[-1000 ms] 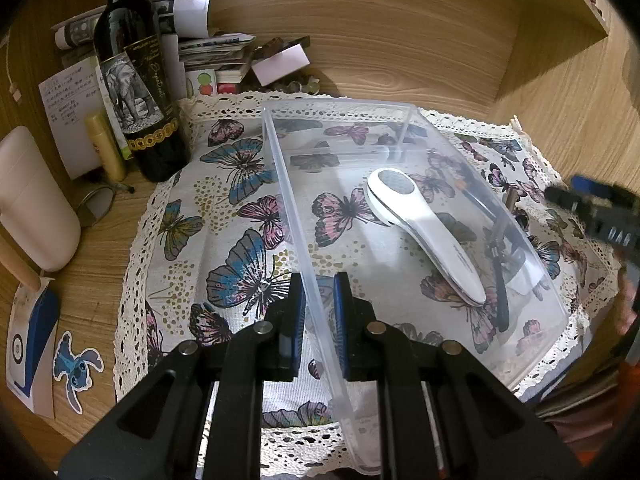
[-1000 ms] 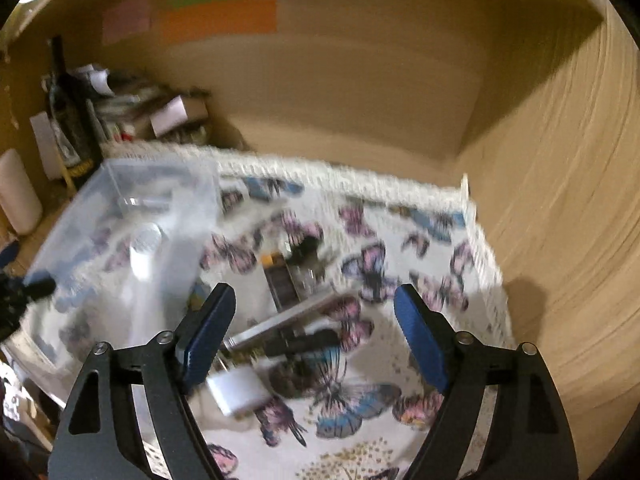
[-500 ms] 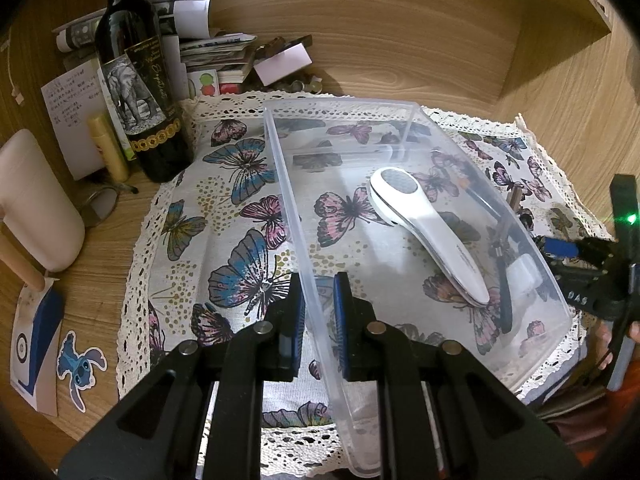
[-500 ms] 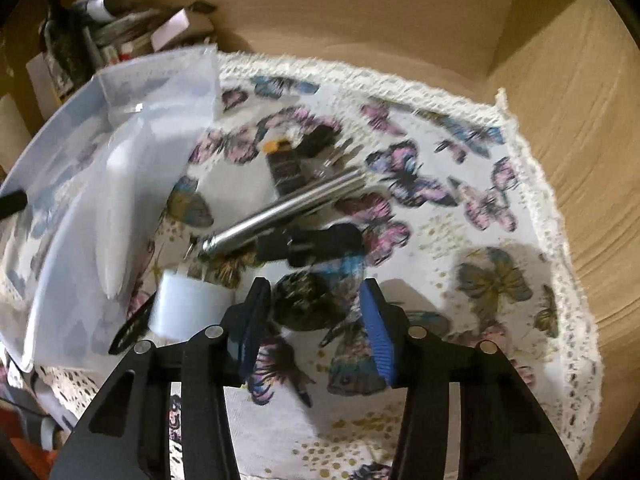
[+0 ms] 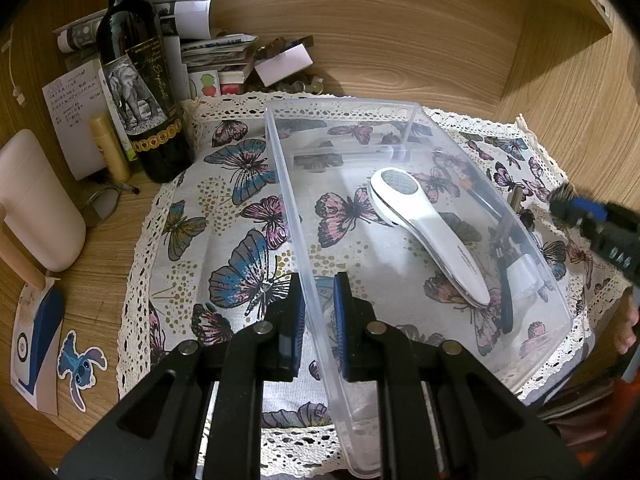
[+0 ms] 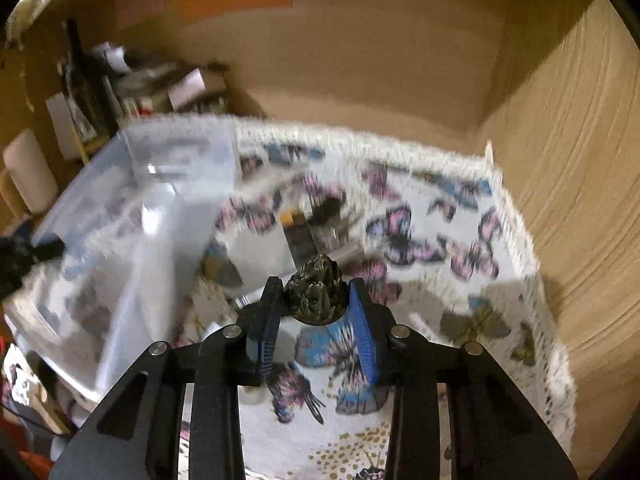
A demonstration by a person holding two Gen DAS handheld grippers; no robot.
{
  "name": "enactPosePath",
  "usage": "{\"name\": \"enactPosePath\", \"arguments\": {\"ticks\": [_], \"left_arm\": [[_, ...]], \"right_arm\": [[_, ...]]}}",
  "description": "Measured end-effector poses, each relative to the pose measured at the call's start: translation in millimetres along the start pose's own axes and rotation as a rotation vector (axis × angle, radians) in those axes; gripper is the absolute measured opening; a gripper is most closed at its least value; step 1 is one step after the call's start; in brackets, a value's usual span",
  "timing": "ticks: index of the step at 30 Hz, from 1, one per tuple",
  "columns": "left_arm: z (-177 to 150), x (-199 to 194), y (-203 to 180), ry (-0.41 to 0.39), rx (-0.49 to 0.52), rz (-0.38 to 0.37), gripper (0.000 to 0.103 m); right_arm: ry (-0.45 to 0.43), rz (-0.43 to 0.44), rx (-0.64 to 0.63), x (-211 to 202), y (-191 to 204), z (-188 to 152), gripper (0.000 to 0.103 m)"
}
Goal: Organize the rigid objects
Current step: 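Carry the black object into the box and open the right tool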
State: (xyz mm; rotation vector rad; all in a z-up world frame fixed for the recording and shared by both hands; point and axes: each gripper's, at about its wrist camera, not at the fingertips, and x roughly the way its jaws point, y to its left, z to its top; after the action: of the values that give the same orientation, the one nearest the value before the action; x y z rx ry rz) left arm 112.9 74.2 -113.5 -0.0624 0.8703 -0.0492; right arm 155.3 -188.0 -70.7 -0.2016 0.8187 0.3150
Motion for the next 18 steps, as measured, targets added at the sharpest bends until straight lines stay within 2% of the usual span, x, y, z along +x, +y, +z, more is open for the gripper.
{"name": "enactPosePath", "arguments": {"ticks": [9, 18], "left_arm": [[0.1, 0.5, -0.1, 0.0, 0.001, 0.002, 0.014], [0.7, 0.6, 0.9, 0.0, 0.0, 0.002, 0.014]], "right_arm": [[-0.133, 0.065, -0.045, -31.5, 25.7, 29.5, 0.031], [-0.175, 0.183, -0.118, -38.5, 63.3, 45.8, 0.031]]}}
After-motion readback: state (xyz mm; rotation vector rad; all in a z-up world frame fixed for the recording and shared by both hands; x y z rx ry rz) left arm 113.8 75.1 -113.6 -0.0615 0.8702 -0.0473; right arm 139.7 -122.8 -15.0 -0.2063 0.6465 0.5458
